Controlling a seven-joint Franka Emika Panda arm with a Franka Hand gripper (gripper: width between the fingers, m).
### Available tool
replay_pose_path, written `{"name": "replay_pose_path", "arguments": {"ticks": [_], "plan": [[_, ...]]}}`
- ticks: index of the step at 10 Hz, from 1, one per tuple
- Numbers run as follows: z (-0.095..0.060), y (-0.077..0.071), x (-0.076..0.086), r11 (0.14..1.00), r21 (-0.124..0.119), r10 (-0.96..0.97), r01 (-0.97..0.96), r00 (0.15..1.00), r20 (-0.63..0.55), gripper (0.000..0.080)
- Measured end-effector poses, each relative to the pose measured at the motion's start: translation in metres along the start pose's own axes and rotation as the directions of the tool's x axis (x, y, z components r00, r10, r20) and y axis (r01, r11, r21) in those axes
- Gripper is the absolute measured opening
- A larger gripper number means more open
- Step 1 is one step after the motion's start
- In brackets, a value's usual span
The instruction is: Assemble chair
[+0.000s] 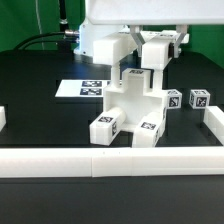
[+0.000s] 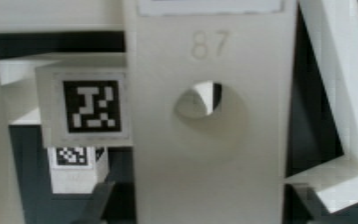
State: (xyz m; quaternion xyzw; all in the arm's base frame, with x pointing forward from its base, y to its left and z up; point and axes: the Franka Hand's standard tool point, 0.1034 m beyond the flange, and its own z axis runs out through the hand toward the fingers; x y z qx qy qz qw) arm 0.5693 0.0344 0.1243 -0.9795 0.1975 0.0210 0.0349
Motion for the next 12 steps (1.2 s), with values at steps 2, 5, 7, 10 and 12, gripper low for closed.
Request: {"name": "replay_pose_path", "arguments": {"ticks": [2, 5, 7, 10, 12], "plan": [[0.0026, 0.0017, 0.0002, 1.0, 0.0, 0.001, -0.001, 1.0, -0.009, 0.0284], [0.002, 0.0037, 0.0038, 1.0, 0.002, 0.001, -0.001, 1.0, -0.022, 0.0284], [0.0018, -0.0006, 0.005, 1.0, 0.006, 0.001, -0.001, 0.999, -0.036, 0.0284], [0.0015, -0.0021, 0.0051, 1.0, 0.007, 0.008, -0.008, 0.999, -0.039, 0.0284], [0.0013, -0.0009, 0.0052, 1.0, 0.011, 0.016, -0.016, 0.999, -0.038, 0.0284]]}}
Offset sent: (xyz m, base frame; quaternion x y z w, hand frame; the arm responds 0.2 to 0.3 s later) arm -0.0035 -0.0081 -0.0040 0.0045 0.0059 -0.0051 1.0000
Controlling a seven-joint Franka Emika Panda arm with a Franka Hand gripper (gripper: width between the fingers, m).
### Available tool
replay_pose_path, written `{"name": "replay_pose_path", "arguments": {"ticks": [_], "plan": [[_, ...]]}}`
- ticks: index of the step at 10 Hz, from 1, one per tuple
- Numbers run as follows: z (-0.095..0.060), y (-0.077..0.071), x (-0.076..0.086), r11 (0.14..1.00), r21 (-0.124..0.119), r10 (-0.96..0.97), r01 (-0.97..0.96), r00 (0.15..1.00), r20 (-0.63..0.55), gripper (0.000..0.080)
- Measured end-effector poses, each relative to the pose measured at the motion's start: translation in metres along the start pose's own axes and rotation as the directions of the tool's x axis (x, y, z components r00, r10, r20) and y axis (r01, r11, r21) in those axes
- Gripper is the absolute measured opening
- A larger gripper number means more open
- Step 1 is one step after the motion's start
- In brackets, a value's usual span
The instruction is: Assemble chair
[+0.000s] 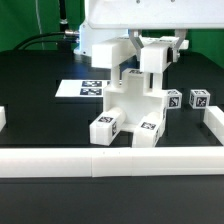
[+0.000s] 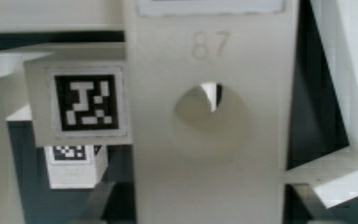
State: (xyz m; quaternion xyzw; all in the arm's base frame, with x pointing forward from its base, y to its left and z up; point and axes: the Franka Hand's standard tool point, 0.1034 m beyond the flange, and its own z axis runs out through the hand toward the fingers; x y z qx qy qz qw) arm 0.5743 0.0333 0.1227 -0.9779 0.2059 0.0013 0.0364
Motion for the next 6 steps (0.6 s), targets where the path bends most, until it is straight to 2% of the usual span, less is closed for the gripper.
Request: {"name": "replay_pose_path", "arguments": {"ticks": [1, 4, 6], "plan": [[-0.001, 0.005, -0.001, 0.999, 0.018, 0.038, -0.038, 0.999, 0.005, 0.0284], [0.001, 0.001, -0.014, 0.998, 0.019, 0.067, -0.068, 0.998, 0.003, 0.0284], [0.0, 0.0, -0.01, 0.998, 0.022, 0.065, -0.065, 0.998, -0.008, 0.0284]]}}
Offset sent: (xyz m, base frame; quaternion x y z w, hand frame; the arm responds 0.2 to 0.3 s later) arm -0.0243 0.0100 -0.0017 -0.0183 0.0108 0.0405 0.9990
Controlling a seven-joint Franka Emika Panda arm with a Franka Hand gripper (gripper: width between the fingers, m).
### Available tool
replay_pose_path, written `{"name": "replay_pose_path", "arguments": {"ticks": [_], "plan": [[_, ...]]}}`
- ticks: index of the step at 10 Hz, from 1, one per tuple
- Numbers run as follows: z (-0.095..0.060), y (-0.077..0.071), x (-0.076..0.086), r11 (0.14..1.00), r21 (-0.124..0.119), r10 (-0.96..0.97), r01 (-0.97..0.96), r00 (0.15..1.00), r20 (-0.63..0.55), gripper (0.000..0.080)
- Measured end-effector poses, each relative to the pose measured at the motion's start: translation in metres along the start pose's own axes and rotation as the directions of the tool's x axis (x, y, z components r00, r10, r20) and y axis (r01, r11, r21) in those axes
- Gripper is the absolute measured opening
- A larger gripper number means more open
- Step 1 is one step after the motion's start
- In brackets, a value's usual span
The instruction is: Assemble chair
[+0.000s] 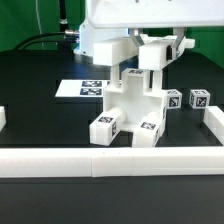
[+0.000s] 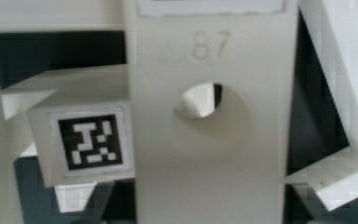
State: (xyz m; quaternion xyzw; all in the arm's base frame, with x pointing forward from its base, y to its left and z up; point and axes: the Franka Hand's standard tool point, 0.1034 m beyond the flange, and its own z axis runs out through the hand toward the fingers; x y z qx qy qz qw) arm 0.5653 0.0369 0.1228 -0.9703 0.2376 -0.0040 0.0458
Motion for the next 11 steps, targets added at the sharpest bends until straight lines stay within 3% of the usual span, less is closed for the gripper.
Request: {"name": "replay_pose_path", "arguments": {"ticks": [3, 11], "plan": [[-0.0012, -0.0044, 0.0074, 0.992, 0.0, -0.122, 0.122, 0.992, -0.015, 0.0284], [-0.0019, -0.0016, 0.0096, 0.993, 0.003, -0.115, 0.115, 0.993, -0.036, 0.0284]]}}
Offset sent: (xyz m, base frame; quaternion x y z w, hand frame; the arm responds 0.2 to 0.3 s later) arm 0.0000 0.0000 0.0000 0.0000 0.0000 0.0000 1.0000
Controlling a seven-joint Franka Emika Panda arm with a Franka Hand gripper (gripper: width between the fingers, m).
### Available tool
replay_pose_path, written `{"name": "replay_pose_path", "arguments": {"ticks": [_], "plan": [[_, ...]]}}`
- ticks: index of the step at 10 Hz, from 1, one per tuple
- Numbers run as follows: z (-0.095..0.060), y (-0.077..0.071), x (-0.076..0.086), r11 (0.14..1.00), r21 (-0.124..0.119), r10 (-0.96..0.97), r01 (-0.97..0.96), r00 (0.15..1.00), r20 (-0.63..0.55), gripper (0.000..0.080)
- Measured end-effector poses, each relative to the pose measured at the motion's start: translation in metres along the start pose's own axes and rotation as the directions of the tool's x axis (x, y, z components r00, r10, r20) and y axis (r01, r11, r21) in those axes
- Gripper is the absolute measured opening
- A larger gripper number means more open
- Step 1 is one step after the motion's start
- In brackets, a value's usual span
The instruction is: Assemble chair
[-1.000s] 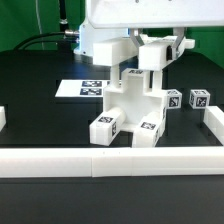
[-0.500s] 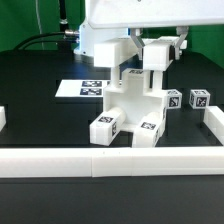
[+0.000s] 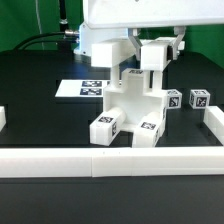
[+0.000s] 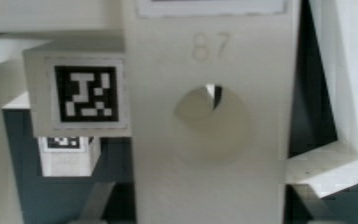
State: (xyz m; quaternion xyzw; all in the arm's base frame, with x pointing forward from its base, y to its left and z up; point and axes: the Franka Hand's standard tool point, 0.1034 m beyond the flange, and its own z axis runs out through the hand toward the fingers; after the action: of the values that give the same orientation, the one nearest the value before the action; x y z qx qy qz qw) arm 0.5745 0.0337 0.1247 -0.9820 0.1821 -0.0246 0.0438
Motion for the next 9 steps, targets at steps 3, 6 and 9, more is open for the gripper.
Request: {"name": "replay_pose_path", "arguments": {"ticks": [3, 6, 9], "plan": [[0.002, 0.001, 0.003, 1.0, 0.001, 0.009, -0.009, 1.0, -0.016, 0.0284], [0.004, 0.001, 0.002, 1.0, 0.0, 0.014, -0.014, 1.0, -0.016, 0.0284], [0.019, 0.005, 0.002, 1.0, -0.016, 0.01, -0.01, 1.0, -0.005, 0.0284]]}}
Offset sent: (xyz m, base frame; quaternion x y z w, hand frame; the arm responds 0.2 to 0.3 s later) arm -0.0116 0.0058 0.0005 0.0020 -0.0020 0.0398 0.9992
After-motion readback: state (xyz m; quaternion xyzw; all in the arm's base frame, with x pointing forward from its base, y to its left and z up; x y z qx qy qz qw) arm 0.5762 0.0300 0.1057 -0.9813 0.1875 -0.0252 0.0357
